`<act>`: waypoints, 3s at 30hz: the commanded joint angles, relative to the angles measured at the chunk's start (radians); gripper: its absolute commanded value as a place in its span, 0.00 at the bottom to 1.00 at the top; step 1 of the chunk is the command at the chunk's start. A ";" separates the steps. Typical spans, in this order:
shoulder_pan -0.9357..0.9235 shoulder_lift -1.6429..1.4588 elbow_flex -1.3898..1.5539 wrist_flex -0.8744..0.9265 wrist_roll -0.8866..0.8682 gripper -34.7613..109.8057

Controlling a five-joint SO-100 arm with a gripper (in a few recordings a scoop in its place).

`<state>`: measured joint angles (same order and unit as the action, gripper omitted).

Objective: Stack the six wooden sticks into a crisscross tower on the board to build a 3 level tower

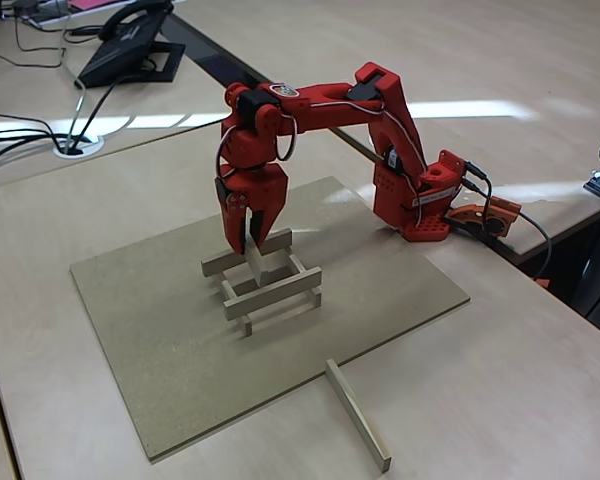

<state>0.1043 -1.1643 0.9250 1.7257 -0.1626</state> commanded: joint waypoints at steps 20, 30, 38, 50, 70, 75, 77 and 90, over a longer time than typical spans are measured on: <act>0.038 0.146 -0.210 -0.017 0.035 0.24; 0.038 0.187 -0.215 -0.026 0.020 0.24; 0.043 0.201 -0.198 -0.014 0.008 0.27; 0.049 0.202 -0.196 -0.002 0.009 0.32; 0.060 0.193 -0.199 0.049 -0.028 0.43; 0.063 0.163 -0.201 0.052 -0.043 0.46; 0.066 0.141 -0.202 0.057 -0.051 0.46; 0.221 -0.167 -0.107 0.084 -0.172 0.46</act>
<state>0.2608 -1.2303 0.7961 1.7963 -0.2869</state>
